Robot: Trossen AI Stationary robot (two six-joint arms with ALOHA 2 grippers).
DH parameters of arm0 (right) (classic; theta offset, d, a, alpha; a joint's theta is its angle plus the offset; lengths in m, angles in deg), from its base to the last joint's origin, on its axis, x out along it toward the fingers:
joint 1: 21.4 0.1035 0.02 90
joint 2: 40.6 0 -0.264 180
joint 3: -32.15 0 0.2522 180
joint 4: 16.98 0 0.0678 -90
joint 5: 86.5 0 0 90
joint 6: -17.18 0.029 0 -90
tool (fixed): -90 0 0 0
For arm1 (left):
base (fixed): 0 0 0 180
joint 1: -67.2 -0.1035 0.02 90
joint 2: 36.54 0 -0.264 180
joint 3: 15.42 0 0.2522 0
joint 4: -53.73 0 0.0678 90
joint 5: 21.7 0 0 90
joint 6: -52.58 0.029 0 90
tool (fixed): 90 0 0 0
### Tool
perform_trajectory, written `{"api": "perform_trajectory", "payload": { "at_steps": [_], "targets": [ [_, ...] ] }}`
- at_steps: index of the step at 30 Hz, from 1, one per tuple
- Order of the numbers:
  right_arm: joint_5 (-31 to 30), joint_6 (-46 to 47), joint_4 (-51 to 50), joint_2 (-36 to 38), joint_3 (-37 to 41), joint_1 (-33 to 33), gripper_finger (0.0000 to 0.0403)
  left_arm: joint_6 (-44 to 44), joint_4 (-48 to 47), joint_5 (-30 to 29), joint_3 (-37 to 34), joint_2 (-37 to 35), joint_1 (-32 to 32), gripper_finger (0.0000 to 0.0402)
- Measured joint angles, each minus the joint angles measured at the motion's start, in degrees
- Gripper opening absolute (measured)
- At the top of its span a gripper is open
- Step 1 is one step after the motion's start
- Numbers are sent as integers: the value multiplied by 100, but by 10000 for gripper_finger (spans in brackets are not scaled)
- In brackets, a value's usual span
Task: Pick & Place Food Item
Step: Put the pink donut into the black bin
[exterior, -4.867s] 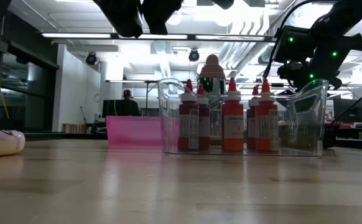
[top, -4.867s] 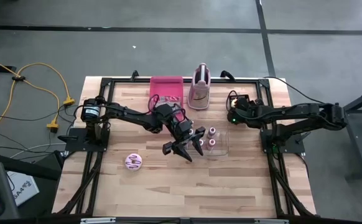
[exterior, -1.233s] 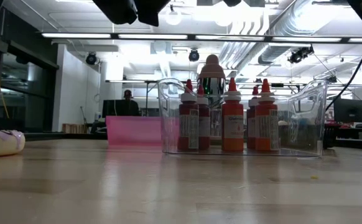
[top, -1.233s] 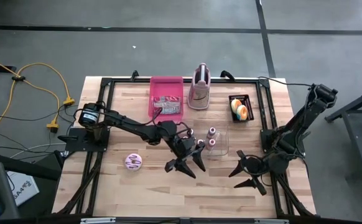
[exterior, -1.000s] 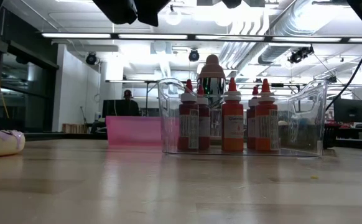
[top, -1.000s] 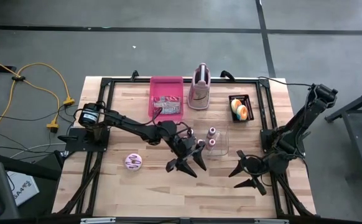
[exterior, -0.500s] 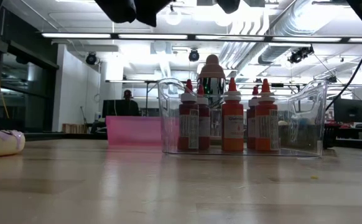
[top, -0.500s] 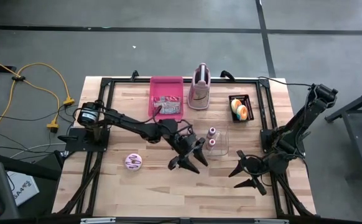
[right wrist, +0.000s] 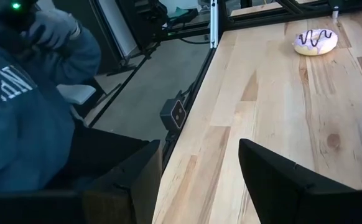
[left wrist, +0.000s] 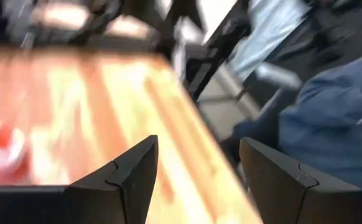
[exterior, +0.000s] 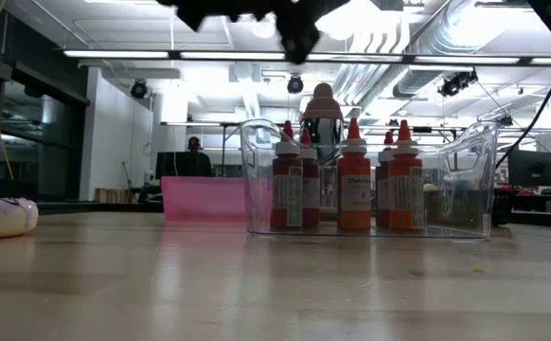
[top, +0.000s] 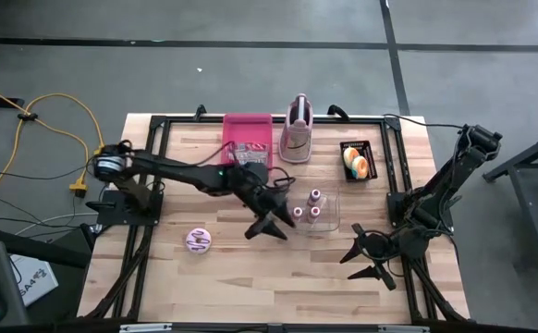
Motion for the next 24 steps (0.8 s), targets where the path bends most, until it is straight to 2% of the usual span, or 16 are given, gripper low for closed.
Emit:
{"api": "perform_trajectory", "payload": {
  "at_steps": [5, 10, 20, 24],
  "targets": [
    [3, -2, -34, 0, 0, 0, 201, 91, -1666, -914, -3, -516, 231, 220],
    [0, 0, -35, 0, 0, 0, 201, -169, -2584, -1758, 0, -859, 734, 220],
    [-2, 0, -37, 0, 0, 0, 201, -2385, -4112, -3596, -22, -843, 1482, 220],
    [-2, 0, -37, 0, 0, 0, 201, -3147, -4326, -3989, -229, -812, 1773, 220]
  ]
}}
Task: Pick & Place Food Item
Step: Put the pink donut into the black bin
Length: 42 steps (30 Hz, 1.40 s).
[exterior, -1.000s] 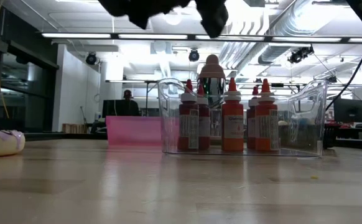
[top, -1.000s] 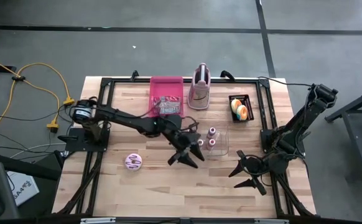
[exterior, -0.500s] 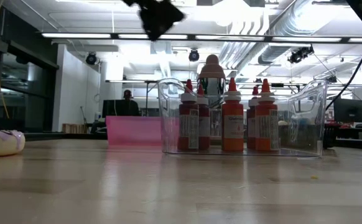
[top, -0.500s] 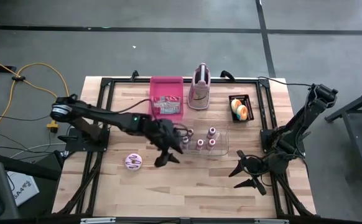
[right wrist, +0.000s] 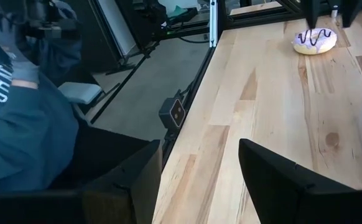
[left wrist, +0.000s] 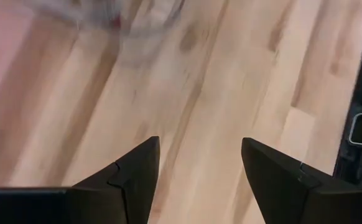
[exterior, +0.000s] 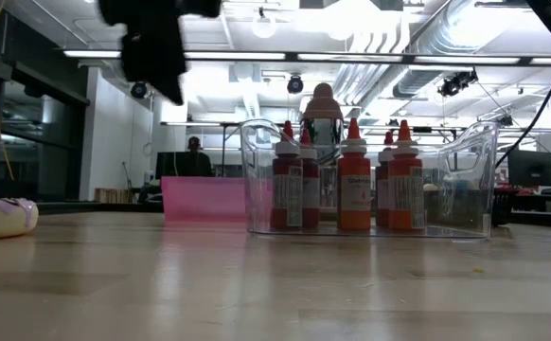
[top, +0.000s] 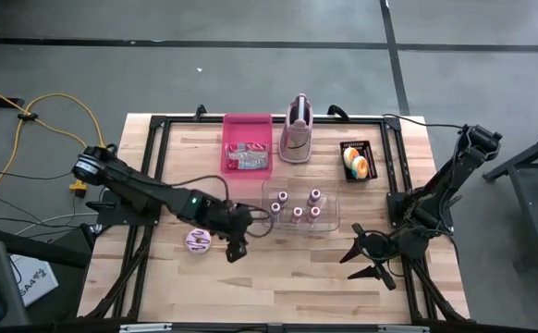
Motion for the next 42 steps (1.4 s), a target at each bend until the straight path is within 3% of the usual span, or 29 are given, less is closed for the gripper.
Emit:
{"api": "perform_trajectory", "payload": {
  "at_steps": [12, 18, 26, 42],
  "targets": [
    [0, 0, -1, 0, 0, 0, 201, -3463, -65, -1096, -878, 2, 1442, 220],
    [0, 0, -1, 0, 0, 0, 201, -4661, -926, -1172, -919, 2, 1919, 220],
    [0, 0, -1, 0, 0, 0, 201, -4854, -1488, -1143, -919, 2, 2129, 220],
    [0, 0, -1, 0, 0, 0, 201, -4070, -1777, -778, -930, 267, 1965, 220]
  ]
}}
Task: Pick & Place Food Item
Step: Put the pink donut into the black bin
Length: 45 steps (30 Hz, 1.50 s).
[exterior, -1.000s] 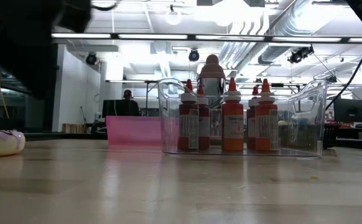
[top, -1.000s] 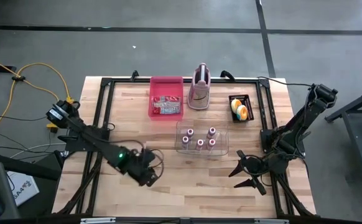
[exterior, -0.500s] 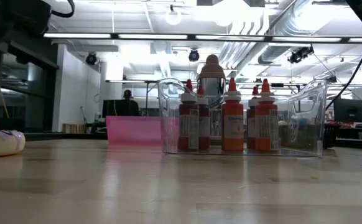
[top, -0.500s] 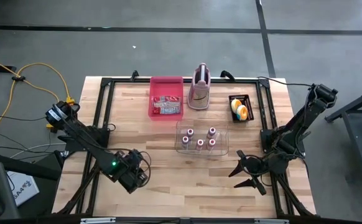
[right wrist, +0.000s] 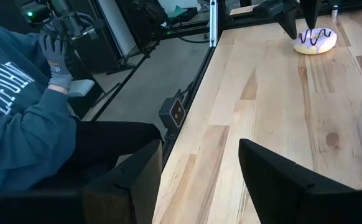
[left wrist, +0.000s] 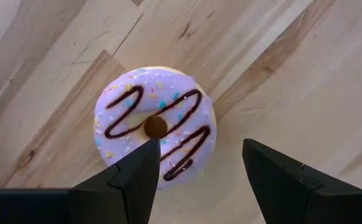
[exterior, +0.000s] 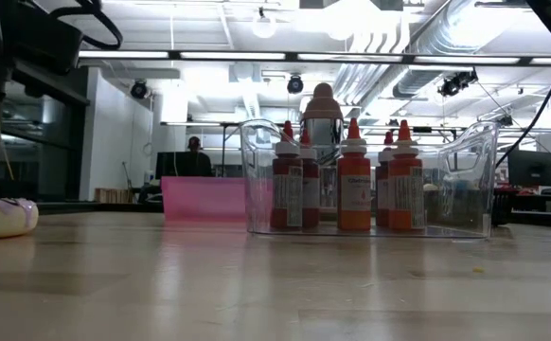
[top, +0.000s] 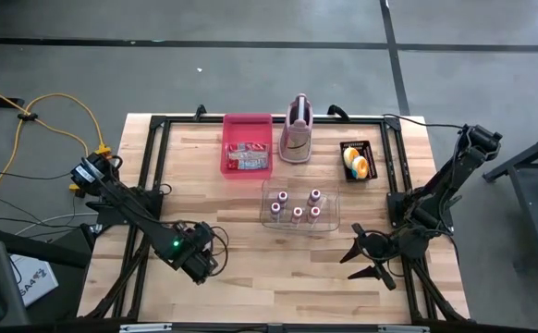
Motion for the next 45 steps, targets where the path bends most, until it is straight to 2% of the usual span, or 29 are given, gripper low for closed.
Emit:
{"api": "perform_trajectory", "payload": {
  "at_steps": [14, 35, 39, 45],
  "targets": [
    [0, 0, -2, 0, 0, 0, 201, 175, 144, 135, -17, 396, 0, 220],
    [0, 0, -2, 0, 0, 0, 201, 708, 225, -95, -22, 722, 0, 219],
    [0, 0, -2, 0, 0, 0, 201, 714, 221, -143, -22, 722, -6, 203],
    [0, 0, -2, 0, 0, 0, 201, 714, 208, -138, -31, 722, -72, 153]
  ]
}}
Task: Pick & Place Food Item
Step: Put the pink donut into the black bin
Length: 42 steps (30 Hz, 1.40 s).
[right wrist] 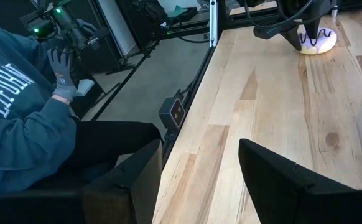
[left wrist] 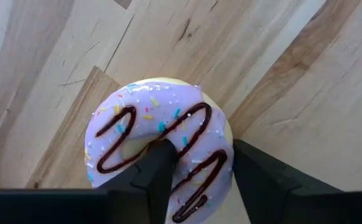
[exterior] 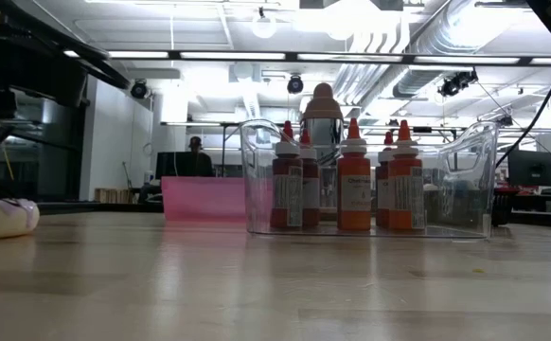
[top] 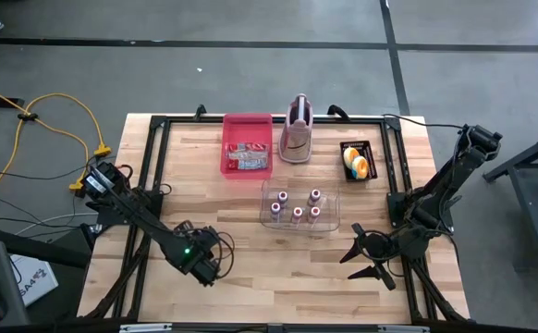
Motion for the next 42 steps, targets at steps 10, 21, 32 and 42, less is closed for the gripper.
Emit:
{"api": "perform_trajectory", "payload": {
  "at_steps": [10, 21, 32, 42],
  "targets": [
    [0, 0, 0, 0, 0, 0, 201, -28, 13, 59, 0, 0, -74, 118],
    [0, 0, 0, 0, 0, 0, 201, 63, 123, -657, 0, -596, -233, 117],
    [0, 0, 2, 0, 0, 0, 201, 3334, 2457, -1931, 2, -1984, -1071, 117],
    [0, 0, 2, 2, 0, 0, 201, 6025, 4864, 1676, 3, -2168, -2803, 117]
  ]
}}
